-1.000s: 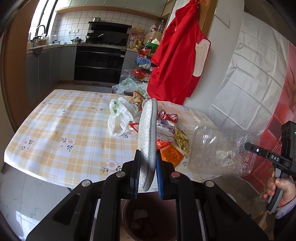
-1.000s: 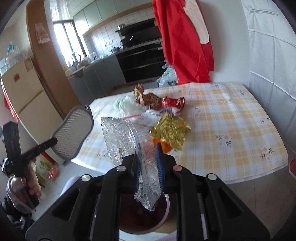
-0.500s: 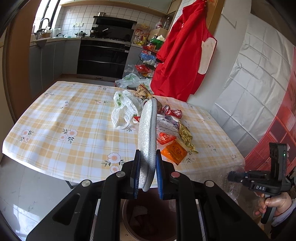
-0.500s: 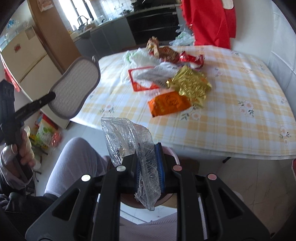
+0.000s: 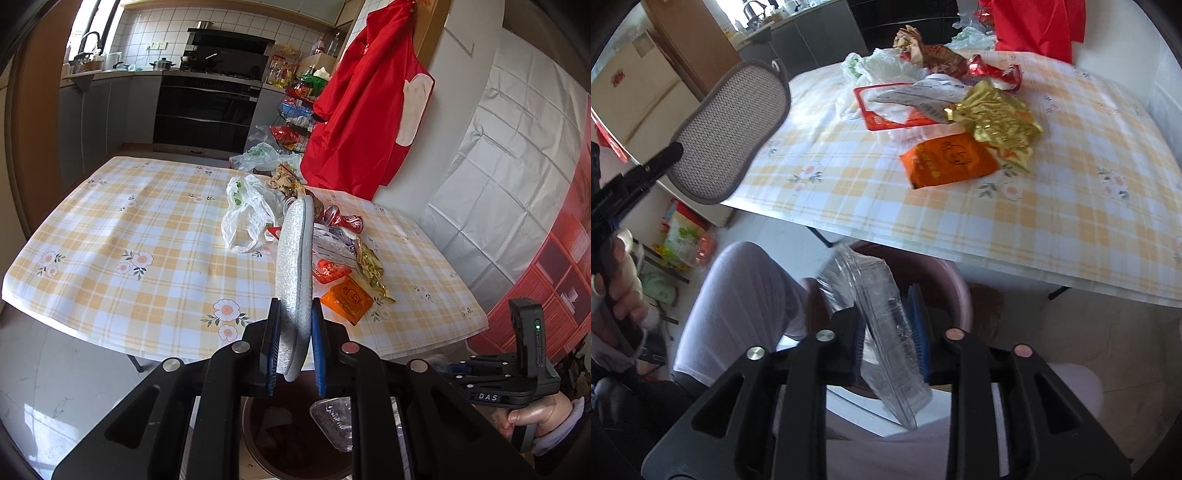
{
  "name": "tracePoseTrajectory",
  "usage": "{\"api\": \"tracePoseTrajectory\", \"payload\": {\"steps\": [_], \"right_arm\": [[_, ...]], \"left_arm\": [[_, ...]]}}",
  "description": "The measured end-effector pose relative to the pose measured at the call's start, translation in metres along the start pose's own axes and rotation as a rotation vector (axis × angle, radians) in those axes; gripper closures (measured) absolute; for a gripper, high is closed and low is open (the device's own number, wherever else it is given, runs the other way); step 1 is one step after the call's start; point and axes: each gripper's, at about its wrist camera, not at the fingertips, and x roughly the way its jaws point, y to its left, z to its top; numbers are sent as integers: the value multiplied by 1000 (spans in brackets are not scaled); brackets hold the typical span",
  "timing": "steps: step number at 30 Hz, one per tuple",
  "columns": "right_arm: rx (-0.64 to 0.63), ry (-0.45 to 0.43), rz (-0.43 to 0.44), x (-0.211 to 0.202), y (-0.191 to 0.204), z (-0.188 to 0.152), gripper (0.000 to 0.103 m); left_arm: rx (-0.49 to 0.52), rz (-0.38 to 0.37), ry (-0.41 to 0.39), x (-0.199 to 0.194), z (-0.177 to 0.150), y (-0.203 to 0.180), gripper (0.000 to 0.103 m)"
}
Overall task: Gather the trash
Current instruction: 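Carry the clear tray and white sponge over the bin and release both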
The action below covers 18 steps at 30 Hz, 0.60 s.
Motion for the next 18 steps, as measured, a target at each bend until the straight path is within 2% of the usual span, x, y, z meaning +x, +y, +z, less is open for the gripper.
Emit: {"api": "tracePoseTrajectory", "payload": {"steps": [1, 4, 6, 7, 8, 9, 10, 12, 14, 18], "right_arm": [[18, -2, 56, 5, 0, 1, 71], [69, -20, 107, 12, -1, 3, 60], [97, -63, 136, 8, 0, 6, 50], [101, -96, 144, 3, 1, 8, 41], [98, -153, 140, -8, 3, 11, 27], [92, -216, 121, -20, 5, 13, 19], [87, -262, 108, -29, 6, 13, 5], [60, -387, 116, -55, 11, 17, 5], [51, -441, 111, -70, 14, 19, 5], [10, -551, 12, -92, 23, 20, 5]], "left_arm": [[-2, -4, 3, 1, 0, 0, 87], [-2, -9, 6, 2, -1, -1, 87], [-4, -13, 9, 3, -2, -1, 87], [-6, -16, 12, 3, -2, -1, 87], [-8, -18, 15, 4, -2, 0, 87], [-11, -21, 19, 4, -3, 0, 87], [-12, -25, 23, 5, -4, -1, 87], [-11, -36, 35, 7, -6, -2, 87], [-8, -50, 44, 8, -7, -5, 87], [7, -83, 65, 9, -9, -14, 87]]}}
